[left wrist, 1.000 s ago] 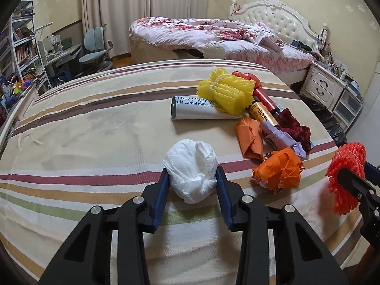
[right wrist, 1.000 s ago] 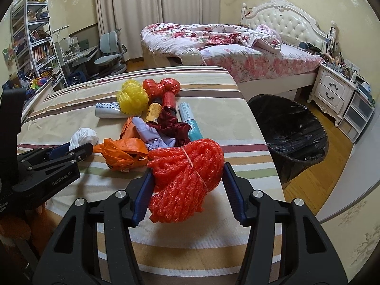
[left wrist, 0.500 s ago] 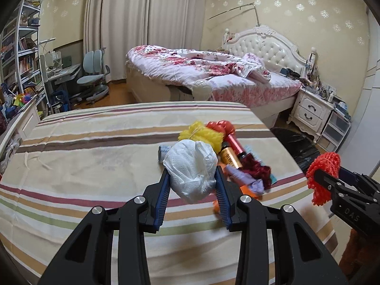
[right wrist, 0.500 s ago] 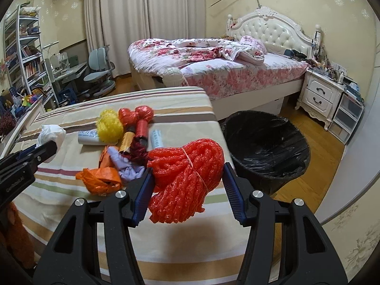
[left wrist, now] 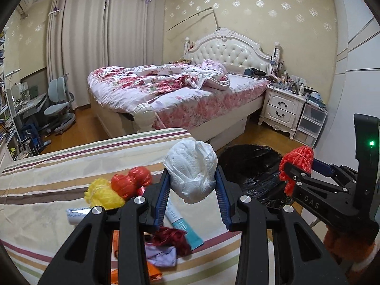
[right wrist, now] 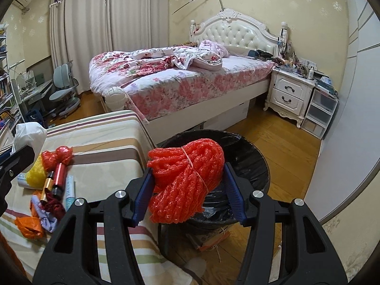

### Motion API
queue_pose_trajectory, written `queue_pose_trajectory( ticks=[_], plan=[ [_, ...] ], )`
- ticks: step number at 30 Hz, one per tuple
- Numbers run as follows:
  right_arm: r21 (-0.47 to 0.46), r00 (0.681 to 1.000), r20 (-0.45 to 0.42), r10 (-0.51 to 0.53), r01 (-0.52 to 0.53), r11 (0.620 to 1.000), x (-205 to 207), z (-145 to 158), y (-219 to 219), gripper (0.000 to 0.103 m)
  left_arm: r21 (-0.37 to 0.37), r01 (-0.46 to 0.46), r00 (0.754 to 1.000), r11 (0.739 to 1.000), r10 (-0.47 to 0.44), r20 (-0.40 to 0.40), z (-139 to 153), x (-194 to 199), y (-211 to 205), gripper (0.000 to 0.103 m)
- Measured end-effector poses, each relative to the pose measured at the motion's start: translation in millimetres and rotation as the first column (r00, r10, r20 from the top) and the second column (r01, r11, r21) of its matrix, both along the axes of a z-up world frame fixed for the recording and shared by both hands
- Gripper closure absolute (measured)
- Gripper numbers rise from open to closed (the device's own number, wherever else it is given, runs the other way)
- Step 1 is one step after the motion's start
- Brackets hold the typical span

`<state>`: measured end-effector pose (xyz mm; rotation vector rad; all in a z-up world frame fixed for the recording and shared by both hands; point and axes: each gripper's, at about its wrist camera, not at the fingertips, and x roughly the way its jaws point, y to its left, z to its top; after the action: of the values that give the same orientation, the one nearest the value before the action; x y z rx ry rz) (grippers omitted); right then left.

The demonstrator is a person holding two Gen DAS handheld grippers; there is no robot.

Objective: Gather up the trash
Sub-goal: 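Carry both held bags over the black bin and open both tools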

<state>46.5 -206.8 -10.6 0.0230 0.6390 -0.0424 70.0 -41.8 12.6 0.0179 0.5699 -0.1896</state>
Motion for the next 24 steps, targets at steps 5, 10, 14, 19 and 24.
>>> queue_pose_trajectory(
  ticks=[5,10,14,19,24],
  plan=[
    [0.013,1.0,-0.021,-0.018,0.018,1.0,23.0,-14.5,-21.9,0.048,0.03,0.025,0.999,0.999,-0.024,-0.022,-14.3,28.2,-31.7,0.065],
    [0.032,0.999,-0.03,-0.037,0.038,0.999,37.8,-22.4,-42.5,0.047,0.048,0.042,0.998,0.998,-0.039,-0.057,-27.2,53.1,-57.3,0.065],
    [0.051,0.998,-0.034,-0.046,0.048,0.998,45.5,-24.6,-55.2,0.047,0.074,0.052,0.997,0.996,-0.047,-0.065,-34.5,66.0,-74.0,0.065],
    [0.06,0.998,-0.042,-0.055,0.057,0.997,55.3,-26.7,-66.5,0.047,0.095,0.057,0.995,0.994,-0.049,-0.09,-43.1,83.0,-87.3,0.065],
    [0.066,0.996,-0.056,-0.064,0.067,0.996,64.1,-30.7,-74.0,0.046,0.117,0.063,0.993,0.991,-0.05,-0.105,-49.9,95.9,-98.5,0.065]
  ],
)
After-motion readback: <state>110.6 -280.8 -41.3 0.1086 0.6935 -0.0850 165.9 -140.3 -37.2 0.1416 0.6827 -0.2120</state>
